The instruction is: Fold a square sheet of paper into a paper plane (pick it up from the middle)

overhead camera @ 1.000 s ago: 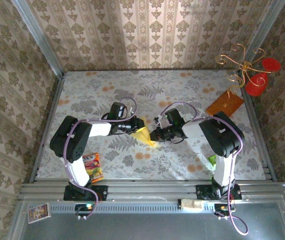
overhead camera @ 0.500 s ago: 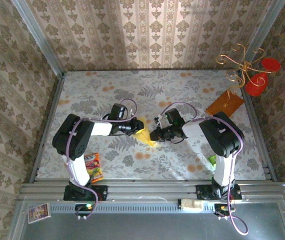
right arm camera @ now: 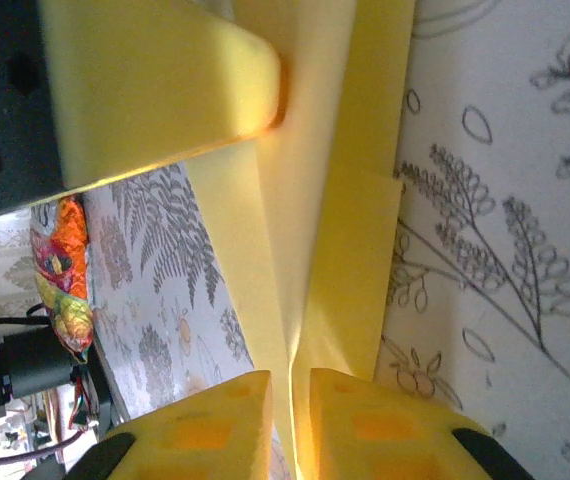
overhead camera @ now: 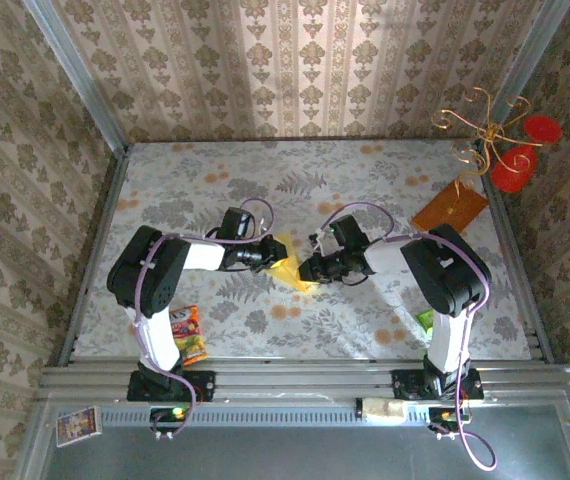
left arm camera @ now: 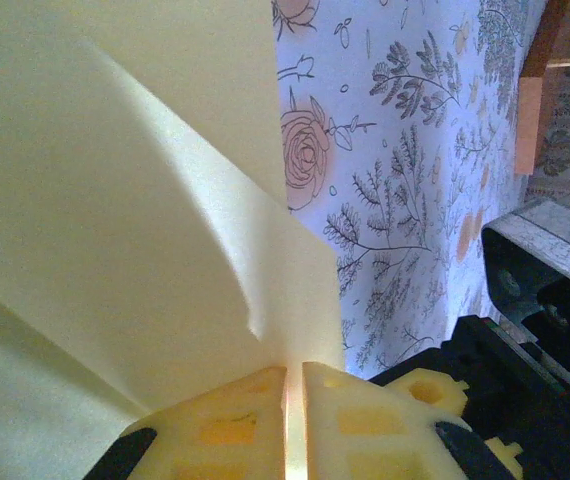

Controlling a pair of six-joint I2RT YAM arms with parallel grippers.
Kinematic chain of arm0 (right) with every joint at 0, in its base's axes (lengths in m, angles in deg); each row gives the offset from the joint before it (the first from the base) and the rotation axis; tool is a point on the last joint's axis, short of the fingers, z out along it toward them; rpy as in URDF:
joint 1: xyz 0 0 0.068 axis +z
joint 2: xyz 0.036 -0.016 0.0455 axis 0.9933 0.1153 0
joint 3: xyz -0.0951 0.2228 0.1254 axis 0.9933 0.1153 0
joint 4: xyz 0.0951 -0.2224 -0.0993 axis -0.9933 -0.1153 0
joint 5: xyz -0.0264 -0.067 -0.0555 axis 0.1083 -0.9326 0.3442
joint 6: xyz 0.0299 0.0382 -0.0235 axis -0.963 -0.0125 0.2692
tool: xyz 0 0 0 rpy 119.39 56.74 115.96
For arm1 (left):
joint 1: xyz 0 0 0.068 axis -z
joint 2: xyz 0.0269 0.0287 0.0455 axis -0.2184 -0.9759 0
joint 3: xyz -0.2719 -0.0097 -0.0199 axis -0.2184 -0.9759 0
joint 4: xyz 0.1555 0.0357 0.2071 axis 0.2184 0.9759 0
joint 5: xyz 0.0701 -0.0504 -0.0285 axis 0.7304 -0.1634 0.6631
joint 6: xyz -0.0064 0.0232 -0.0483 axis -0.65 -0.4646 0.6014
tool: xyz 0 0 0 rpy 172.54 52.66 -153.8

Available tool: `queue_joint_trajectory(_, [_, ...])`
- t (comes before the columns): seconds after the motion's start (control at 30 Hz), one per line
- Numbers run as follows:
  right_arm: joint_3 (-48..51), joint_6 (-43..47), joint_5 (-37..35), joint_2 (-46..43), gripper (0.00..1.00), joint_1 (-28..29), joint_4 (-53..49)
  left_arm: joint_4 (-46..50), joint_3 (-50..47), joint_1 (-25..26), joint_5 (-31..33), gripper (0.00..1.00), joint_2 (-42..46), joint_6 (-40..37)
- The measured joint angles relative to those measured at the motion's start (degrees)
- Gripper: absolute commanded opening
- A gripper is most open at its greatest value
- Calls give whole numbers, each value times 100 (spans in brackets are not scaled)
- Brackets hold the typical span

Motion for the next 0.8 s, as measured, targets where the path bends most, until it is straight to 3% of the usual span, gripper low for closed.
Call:
queue_joint_trajectory(0.2, [4, 15, -7, -278, 28, 0, -608, 24, 13, 0, 11, 13, 0, -39])
queue_joint_trajectory(0.6, [26, 192, -186, -496, 27, 76, -1209, 24, 42, 0, 11, 13, 0, -42])
queue_joint_trajectory(0.8, [-24, 243, -302, -413, 20, 146, -1296, 37, 46, 0, 11, 13, 0, -42])
